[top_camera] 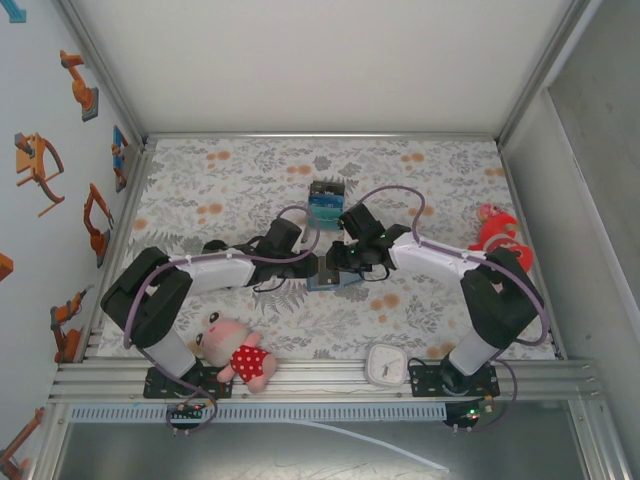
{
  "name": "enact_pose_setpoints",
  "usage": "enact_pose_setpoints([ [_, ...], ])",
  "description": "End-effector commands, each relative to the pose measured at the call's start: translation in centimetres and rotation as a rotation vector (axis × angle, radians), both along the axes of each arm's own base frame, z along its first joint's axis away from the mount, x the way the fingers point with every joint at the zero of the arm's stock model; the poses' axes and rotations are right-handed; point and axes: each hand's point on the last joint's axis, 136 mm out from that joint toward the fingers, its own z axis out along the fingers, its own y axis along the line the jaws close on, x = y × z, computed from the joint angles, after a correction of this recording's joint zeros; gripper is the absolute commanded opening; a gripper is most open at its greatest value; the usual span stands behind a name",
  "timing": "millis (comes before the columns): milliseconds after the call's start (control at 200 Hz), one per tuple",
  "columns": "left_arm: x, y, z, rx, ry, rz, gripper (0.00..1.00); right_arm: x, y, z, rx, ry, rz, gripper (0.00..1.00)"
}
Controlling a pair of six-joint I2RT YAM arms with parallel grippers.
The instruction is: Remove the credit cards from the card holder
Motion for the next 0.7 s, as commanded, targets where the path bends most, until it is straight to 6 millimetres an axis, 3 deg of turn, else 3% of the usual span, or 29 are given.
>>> enact_pose_setpoints([
  [0,-0.7,-0.1,-1.0,0.016,0.029,-0.036,0.24,0.5,1.0,0.3,0.029,0.002,-0.003,0.24],
  [255,-1.2,-0.1,-1.5,0.065,0.054,-0.090,0.24,0.2,0.4,-2.1,0.002,0.052,-0.024,0.21],
  [696,-1.9,1.4,-3.2,0.253,0.111,-0.138,0.20,0.3,-1.1,-3.4,0.040,0.085,-0.083,0.20],
])
